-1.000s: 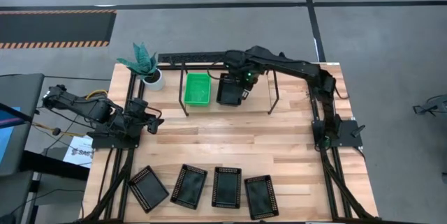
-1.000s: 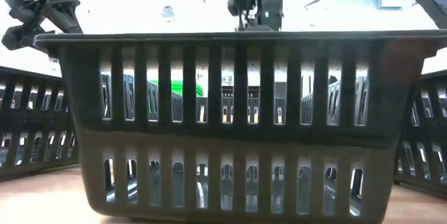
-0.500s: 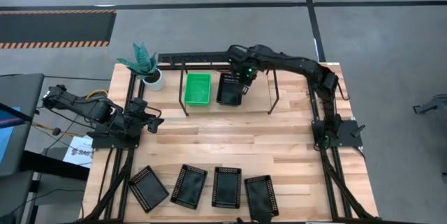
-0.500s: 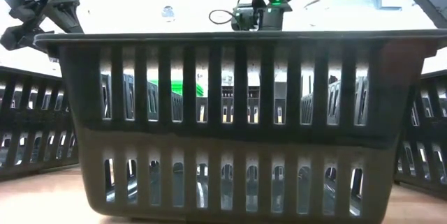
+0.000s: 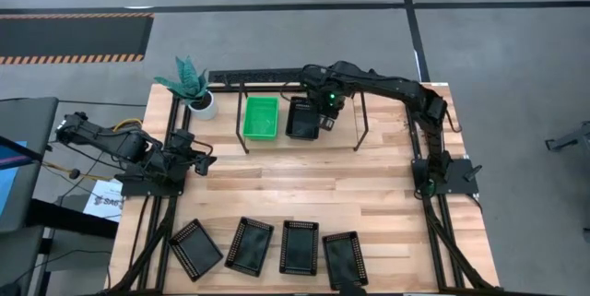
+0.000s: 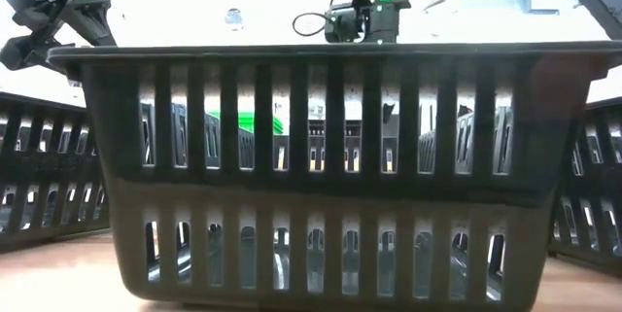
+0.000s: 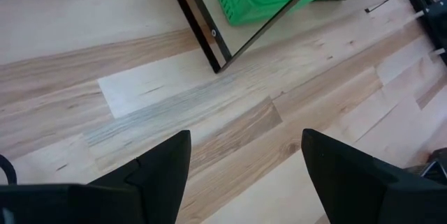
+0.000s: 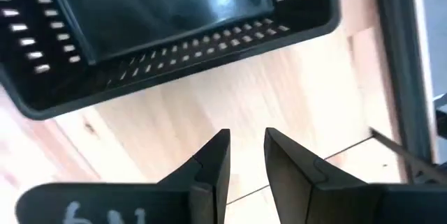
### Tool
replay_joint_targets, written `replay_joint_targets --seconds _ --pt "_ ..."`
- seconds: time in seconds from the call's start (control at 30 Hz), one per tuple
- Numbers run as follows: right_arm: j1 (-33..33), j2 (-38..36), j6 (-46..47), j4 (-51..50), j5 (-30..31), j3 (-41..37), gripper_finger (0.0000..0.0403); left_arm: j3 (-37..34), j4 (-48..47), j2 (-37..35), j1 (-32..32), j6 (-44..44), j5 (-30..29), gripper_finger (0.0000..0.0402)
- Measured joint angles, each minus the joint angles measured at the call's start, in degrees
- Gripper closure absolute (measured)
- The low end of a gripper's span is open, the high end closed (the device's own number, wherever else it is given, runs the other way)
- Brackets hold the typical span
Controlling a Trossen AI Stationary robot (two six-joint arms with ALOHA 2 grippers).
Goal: Stack baskets on shelf by color
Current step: Stack the black bin into the black bin on the shelf, then stack the black bin on top of the black stacked bins on the shelf
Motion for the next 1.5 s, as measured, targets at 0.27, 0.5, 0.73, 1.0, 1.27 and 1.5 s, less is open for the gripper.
replay_joint_targets --seconds 0.27,0.5,0.73,1.0,1.27,1.5 --pt "-1.52 0.74 -1.34 9.22 -0.11 -3.82 0.0292 0.0 0.0 0.0 0.0 0.13 -0.05 0.0141" --pt "-2.64 0.71 -2.96 14.35 -0.22 -3.83 0.0292 0.0 0.0 0.0 0.01 0.1 -0.03 0.0141" --pt "-2.78 0.71 -3.27 18.68 -0.28 -3.83 0.0292 -0.01 -0.01 0.0 0.02 1.03 -0.06 0.0141" --pt "-2.26 -1.77 2.61 7.24 -2.37 -1.73 0.0292 -0.01 -0.01 0.0 0.01 1.78 0.56 0.0141" --pt "9.02 -12.74 18.59 -7.18 -23.53 -0.57 0.0292 0.0 0.0 0.0 0.0 4.51 1.52 0.0141" --pt "34.81 -19.31 36.97 -6.63 -17.79 -0.59 0.0292 0.0 0.03 0.01 0.0 6.21 1.57 0.0141"
